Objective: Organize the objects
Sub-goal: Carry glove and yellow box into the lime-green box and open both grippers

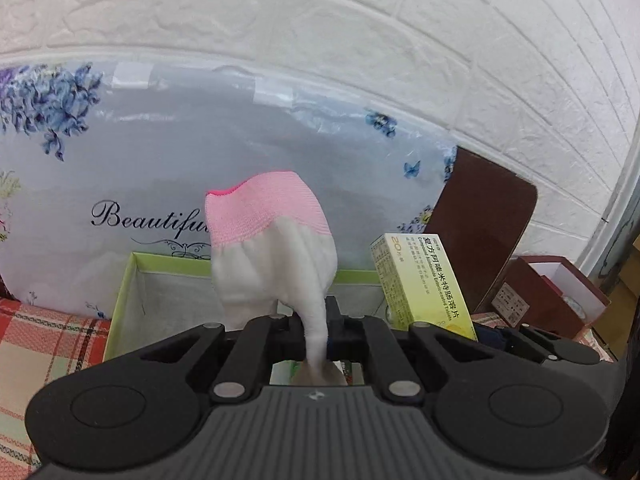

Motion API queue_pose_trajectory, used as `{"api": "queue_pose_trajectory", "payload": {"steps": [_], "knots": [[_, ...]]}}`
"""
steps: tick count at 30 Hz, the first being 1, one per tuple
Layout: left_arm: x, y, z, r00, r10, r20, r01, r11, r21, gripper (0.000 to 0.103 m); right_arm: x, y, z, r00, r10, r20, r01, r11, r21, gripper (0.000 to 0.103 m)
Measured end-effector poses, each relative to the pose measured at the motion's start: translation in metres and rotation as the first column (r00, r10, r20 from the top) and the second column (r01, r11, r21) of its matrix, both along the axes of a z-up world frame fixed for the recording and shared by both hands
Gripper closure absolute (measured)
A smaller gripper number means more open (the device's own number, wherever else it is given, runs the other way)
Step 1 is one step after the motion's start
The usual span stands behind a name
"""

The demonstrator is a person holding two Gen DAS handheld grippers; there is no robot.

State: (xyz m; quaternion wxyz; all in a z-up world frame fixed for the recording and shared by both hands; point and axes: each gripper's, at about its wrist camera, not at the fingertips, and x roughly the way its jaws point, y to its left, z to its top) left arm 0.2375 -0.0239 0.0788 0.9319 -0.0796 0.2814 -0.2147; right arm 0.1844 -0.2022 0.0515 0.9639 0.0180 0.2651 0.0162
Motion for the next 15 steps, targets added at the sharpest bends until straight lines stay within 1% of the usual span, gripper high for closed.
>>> {"api": "queue_pose_trajectory", "payload": {"steps": [3, 7, 8, 10, 11, 12, 13, 15], "knots": [[0.014, -0.001, -0.013, 0.999, 0.01, -0.037, -0.009, 1.0, 0.019, 0.096, 0.014, 0.006, -0.012, 1.0, 0.002, -0.03, -0.003, 1.0, -0.024, 0.038], [0.026, 0.0, -0.026, 0.997, 0.028, -0.078, -0.026, 0.999, 0.033, 0.096, 0.026, 0.013, -0.027, 0.998, 0.01, -0.062, -0.012, 0.999, -0.031, 0.038], [0.028, 0.001, -0.029, 0.996, 0.037, -0.087, -0.034, 0.999, 0.036, 0.093, 0.028, 0.015, -0.03, 0.998, 0.011, -0.068, -0.013, 0.999, -0.037, 0.038], [0.035, 0.003, -0.034, 0.992, 0.047, -0.12, -0.044, 0.999, 0.029, 0.071, 0.033, 0.018, -0.038, 0.996, 0.016, -0.09, -0.021, 0.999, -0.048, 0.038], [0.037, 0.006, -0.037, 0.988, 0.054, -0.147, -0.051, 0.998, 0.025, 0.04, 0.035, 0.019, -0.041, 0.995, 0.025, -0.1, -0.03, 0.998, -0.054, 0.037], [0.036, 0.008, -0.04, 0.983, 0.068, -0.169, -0.065, 0.998, 0.025, 0.02, 0.035, 0.021, -0.043, 0.995, 0.037, -0.097, -0.043, 0.997, -0.069, 0.033], [0.035, 0.009, -0.041, 0.982, 0.08, -0.172, -0.077, 0.997, 0.025, 0.019, 0.034, 0.023, -0.044, 0.995, 0.044, -0.091, -0.051, 0.995, -0.083, 0.031], [0.03, 0.013, -0.04, 0.984, 0.088, -0.156, -0.084, 0.996, 0.033, 0.019, 0.029, 0.024, -0.04, 0.998, 0.04, -0.056, -0.045, 0.994, -0.096, 0.012]]}}
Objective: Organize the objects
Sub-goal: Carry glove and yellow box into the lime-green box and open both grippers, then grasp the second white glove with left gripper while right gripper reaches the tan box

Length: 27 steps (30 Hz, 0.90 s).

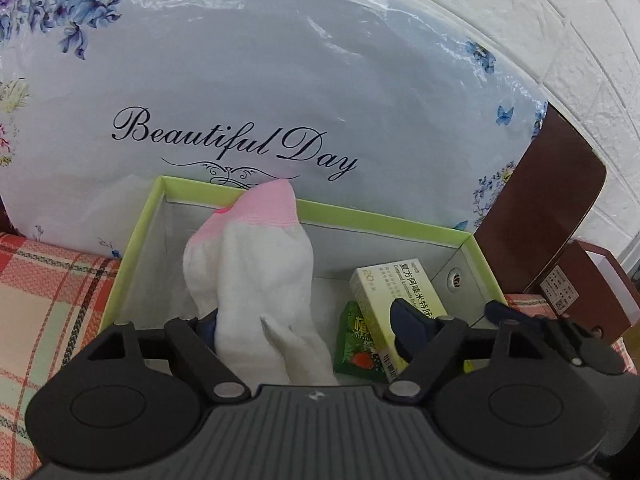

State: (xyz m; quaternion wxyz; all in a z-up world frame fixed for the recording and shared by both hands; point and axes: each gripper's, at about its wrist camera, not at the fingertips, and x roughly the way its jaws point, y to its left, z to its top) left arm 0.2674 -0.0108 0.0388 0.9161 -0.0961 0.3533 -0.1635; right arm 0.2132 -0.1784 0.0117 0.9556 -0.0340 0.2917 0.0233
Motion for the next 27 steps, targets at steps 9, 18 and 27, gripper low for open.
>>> {"api": "queue_pose_trajectory", "payload": {"steps": [9, 18, 27], "knots": [[-0.048, 0.013, 0.038, 0.997, 0.018, 0.07, -0.014, 0.999, -0.051, 0.019, -0.051, -0.022, 0.045, 0.985, -0.041, 0.169, 0.038, 0.999, 0.019, 0.003], [-0.086, 0.003, 0.043, 0.996, 0.032, 0.087, -0.027, 0.998, -0.059, 0.019, -0.131, -0.041, 0.057, 0.971, -0.084, 0.225, 0.062, 0.993, 0.102, 0.0], [-0.182, 0.004, 0.016, 0.995, -0.012, 0.098, 0.017, 0.999, -0.05, 0.018, -0.208, -0.041, 0.03, 0.983, -0.052, 0.178, 0.042, 0.997, 0.06, 0.0]]}}
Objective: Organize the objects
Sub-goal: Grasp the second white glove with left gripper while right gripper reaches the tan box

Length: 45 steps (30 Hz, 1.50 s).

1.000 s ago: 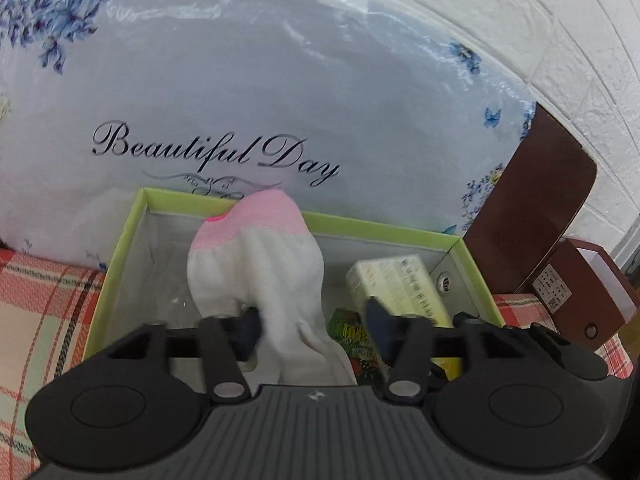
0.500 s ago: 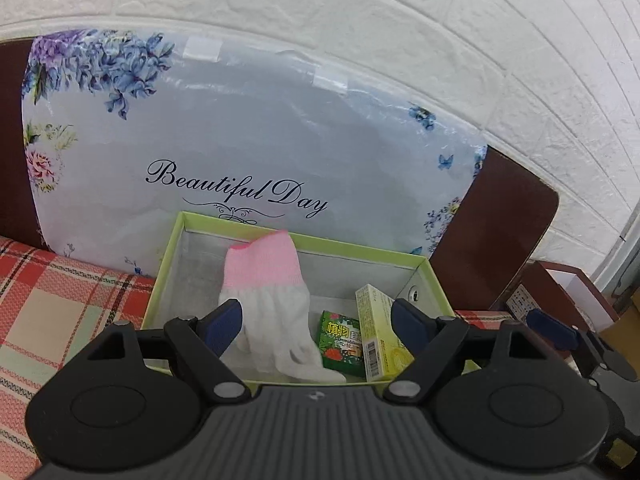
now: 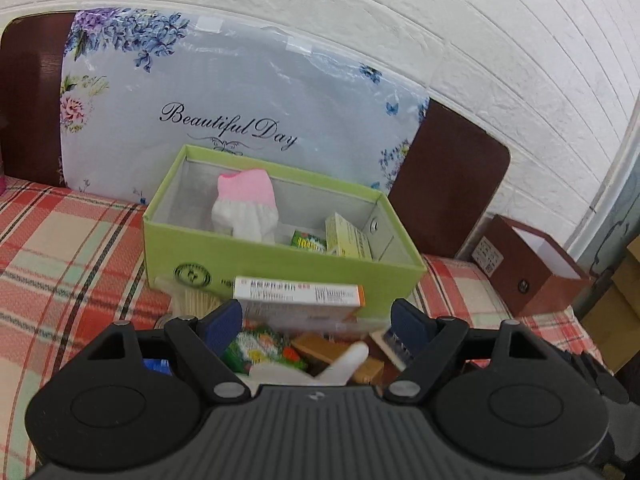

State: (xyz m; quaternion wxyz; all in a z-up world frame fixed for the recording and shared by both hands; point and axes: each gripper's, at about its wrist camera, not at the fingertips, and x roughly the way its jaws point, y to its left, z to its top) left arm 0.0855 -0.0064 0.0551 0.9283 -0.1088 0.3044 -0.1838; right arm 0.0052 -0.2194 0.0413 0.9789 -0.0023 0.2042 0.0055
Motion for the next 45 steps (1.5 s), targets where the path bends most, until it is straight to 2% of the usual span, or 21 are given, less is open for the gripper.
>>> {"api": "queue_pose_trajectory", "payload": {"steps": [3, 5, 8, 11, 16, 21, 22, 24, 25, 27, 28, 31, 33, 37, 40, 43, 44, 45], "knots": [[-0.028, 0.002, -0.016, 1.0, -0.007, 0.004, 0.007, 0.999, 0.043, 0.018, -0.02, 0.002, -0.014, 0.999, 0.004, -0.036, -0.004, 1.0, 0.0, 0.0], [-0.041, 0.004, -0.026, 1.0, 0.005, -0.022, -0.003, 0.999, 0.049, 0.018, -0.034, 0.005, -0.023, 0.998, 0.008, -0.055, -0.008, 1.0, 0.004, 0.0], [-0.055, 0.007, -0.039, 0.998, 0.009, -0.057, -0.005, 0.998, 0.058, 0.018, -0.051, 0.01, -0.037, 0.996, 0.007, -0.085, -0.005, 1.0, 0.02, 0.0], [-0.065, 0.007, -0.05, 0.998, 0.013, -0.058, -0.008, 0.997, 0.079, 0.018, -0.065, 0.015, -0.049, 0.993, 0.006, -0.117, -0.001, 0.999, 0.039, 0.0], [-0.057, -0.001, -0.054, 0.998, 0.024, -0.05, -0.019, 0.995, 0.097, 0.018, -0.084, 0.017, -0.062, 0.989, -0.003, -0.147, 0.014, 0.997, 0.072, 0.0], [-0.037, -0.006, -0.057, 0.999, 0.037, -0.033, -0.034, 0.995, 0.092, 0.02, -0.089, 0.022, -0.06, 0.991, 0.011, -0.137, -0.003, 0.998, 0.059, 0.001], [-0.033, -0.006, -0.059, 0.999, 0.033, -0.038, -0.029, 0.995, 0.091, 0.025, -0.088, 0.023, -0.06, 0.991, 0.018, -0.136, -0.01, 0.998, 0.058, 0.001], [-0.027, -0.006, -0.064, 0.998, -0.011, -0.068, 0.018, 0.995, 0.098, 0.075, -0.087, 0.027, -0.059, 0.99, 0.034, -0.135, -0.027, 0.998, 0.056, 0.002], [-0.026, -0.003, -0.066, 0.997, -0.021, -0.08, 0.03, 0.994, 0.106, 0.075, -0.086, 0.029, -0.059, 0.99, 0.047, -0.136, -0.04, 0.998, 0.055, 0.004], [-0.031, 0.009, -0.064, 0.995, -0.035, -0.092, 0.042, 0.996, 0.077, 0.085, -0.082, 0.035, -0.059, 0.987, 0.074, -0.142, -0.067, 0.996, 0.051, 0.012], [-0.036, 0.015, -0.061, 0.995, -0.04, -0.089, 0.047, 0.997, 0.069, 0.086, -0.08, 0.037, -0.059, 0.985, 0.092, -0.148, -0.085, 0.995, 0.049, 0.015], [-0.059, 0.031, -0.056, 0.996, -0.032, -0.084, 0.04, 0.994, 0.101, 0.086, -0.067, 0.045, -0.061, 0.977, 0.131, -0.166, -0.128, 0.991, 0.028, 0.033], [-0.072, 0.041, -0.061, 0.993, -0.026, -0.118, 0.038, 0.994, 0.105, 0.086, -0.054, 0.05, -0.062, 0.974, 0.142, -0.174, -0.142, 0.99, 0.011, 0.046], [-0.09, 0.044, -0.072, 0.985, -0.047, -0.166, 0.062, 0.995, 0.084, 0.086, -0.023, 0.058, -0.061, 0.975, 0.127, -0.182, -0.122, 0.992, 0.037, 0.054], [-0.092, 0.036, -0.074, 0.988, -0.047, -0.147, 0.063, 0.992, 0.107, 0.081, -0.001, 0.063, -0.065, 0.968, 0.139, -0.208, -0.124, 0.989, 0.08, 0.054], [-0.091, 0.032, -0.074, 0.99, -0.047, -0.133, 0.064, 0.99, 0.129, 0.051, 0.011, 0.06, -0.071, 0.971, 0.119, -0.209, -0.096, 0.988, 0.12, 0.06], [-0.091, 0.031, -0.074, 0.991, -0.042, -0.126, 0.059, 0.989, 0.134, 0.037, 0.012, 0.056, -0.071, 0.972, 0.105, -0.212, -0.077, 0.988, 0.135, 0.066], [-0.091, 0.031, -0.075, 0.993, -0.036, -0.116, 0.052, 0.989, 0.139, 0.032, 0.013, 0.05, -0.072, 0.971, 0.098, -0.219, -0.062, 0.984, 0.167, 0.068]]}}
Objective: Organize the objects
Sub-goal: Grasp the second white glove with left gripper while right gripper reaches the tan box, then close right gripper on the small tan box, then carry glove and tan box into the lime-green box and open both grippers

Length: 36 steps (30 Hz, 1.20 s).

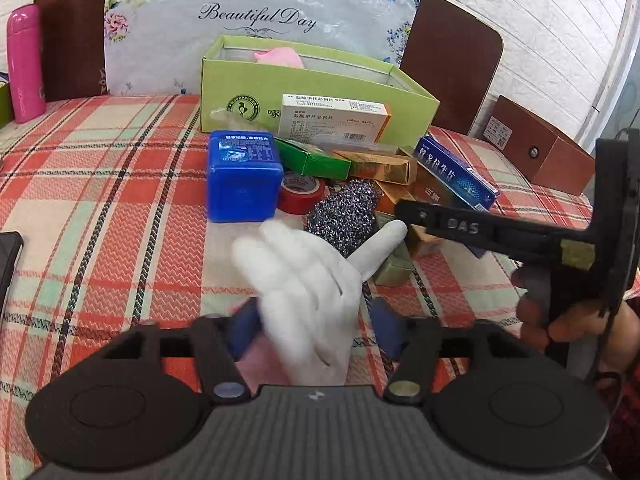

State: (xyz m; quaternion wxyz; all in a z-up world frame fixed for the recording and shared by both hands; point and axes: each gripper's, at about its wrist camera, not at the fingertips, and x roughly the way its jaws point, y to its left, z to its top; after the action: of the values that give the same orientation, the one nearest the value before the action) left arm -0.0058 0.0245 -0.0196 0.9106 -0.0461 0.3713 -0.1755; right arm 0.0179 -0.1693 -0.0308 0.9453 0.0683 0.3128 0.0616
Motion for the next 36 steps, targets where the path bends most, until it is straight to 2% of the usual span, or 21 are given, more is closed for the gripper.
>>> {"api": "queue_pose_trajectory", "payload": {"steps": [2, 7, 12, 17, 19, 20, 21, 25, 28, 30, 31, 32, 34, 36], "knots": [[0.002, -0.002, -0.002, 1.0, 0.003, 0.003, -0.003, 1.0, 0.014, 0.032, -0.002, -0.012, -0.003, 0.999, -0.029, -0.02, 0.03, 0.998, 0.051, 0.072], [0.002, -0.002, -0.005, 1.0, 0.003, 0.002, -0.003, 0.999, 0.037, 0.032, -0.032, -0.02, 0.003, 0.999, -0.011, -0.03, 0.009, 0.998, -0.057, 0.072], [0.003, -0.006, -0.005, 1.0, -0.026, 0.005, 0.026, 0.999, 0.04, 0.032, -0.069, -0.029, 0.009, 0.997, 0.044, -0.062, -0.048, 0.997, -0.061, 0.072], [0.004, -0.021, -0.006, 0.997, -0.076, 0.011, 0.074, 0.994, 0.079, 0.027, -0.076, -0.021, 0.008, 0.997, 0.054, -0.051, -0.059, 0.993, -0.098, 0.067], [0.004, -0.023, -0.007, 0.995, -0.102, -0.002, 0.102, 0.993, 0.066, 0.037, -0.074, -0.017, 0.006, 0.998, 0.046, -0.052, -0.052, 0.992, -0.115, 0.067], [0.004, -0.024, -0.008, 0.994, -0.111, -0.008, 0.111, 0.992, 0.068, 0.048, -0.073, -0.016, 0.006, 0.998, 0.044, -0.053, -0.05, 0.991, -0.122, 0.067], [0.003, -0.024, -0.007, 0.993, -0.114, -0.004, 0.114, 0.99, 0.079, 0.051, -0.072, -0.015, 0.005, 0.998, 0.043, -0.054, -0.05, 0.991, -0.128, 0.067], [0.003, -0.021, -0.009, 0.994, -0.109, -0.004, 0.109, 0.992, 0.057, 0.047, -0.068, -0.014, 0.001, 0.997, 0.047, -0.058, -0.055, 0.987, -0.148, 0.067], [0.002, -0.024, -0.009, 0.993, -0.115, -0.003, 0.115, 0.991, 0.075, 0.051, -0.064, -0.012, -0.004, 0.997, 0.044, -0.068, -0.054, 0.985, -0.165, 0.067], [0.002, -0.024, -0.008, 0.994, -0.109, -0.001, 0.108, 0.989, 0.104, 0.07, -0.062, -0.01, -0.007, 0.996, 0.047, -0.077, -0.06, 0.983, -0.174, 0.069], [0.003, -0.022, -0.007, 0.994, -0.107, -0.005, 0.107, 0.989, 0.099, 0.075, -0.063, -0.009, -0.007, 0.996, 0.049, -0.074, -0.062, 0.981, -0.183, 0.073], [0.004, -0.018, -0.005, 0.994, -0.105, -0.015, 0.106, 0.992, 0.073, 0.087, -0.064, -0.008, -0.006, 0.995, 0.061, -0.072, -0.074, 0.98, -0.185, 0.073], [0.004, -0.012, 0.001, 0.994, -0.111, -0.023, 0.112, 0.993, 0.023, 0.088, -0.067, -0.009, -0.003, 0.993, 0.087, -0.074, -0.098, 0.983, -0.158, 0.073], [0.001, -0.01, 0.012, 0.991, -0.133, 0.006, 0.133, 0.991, 0.0, 0.089, -0.07, -0.008, 0.002, 0.992, 0.109, -0.063, -0.116, 0.984, -0.134, 0.073]]}}
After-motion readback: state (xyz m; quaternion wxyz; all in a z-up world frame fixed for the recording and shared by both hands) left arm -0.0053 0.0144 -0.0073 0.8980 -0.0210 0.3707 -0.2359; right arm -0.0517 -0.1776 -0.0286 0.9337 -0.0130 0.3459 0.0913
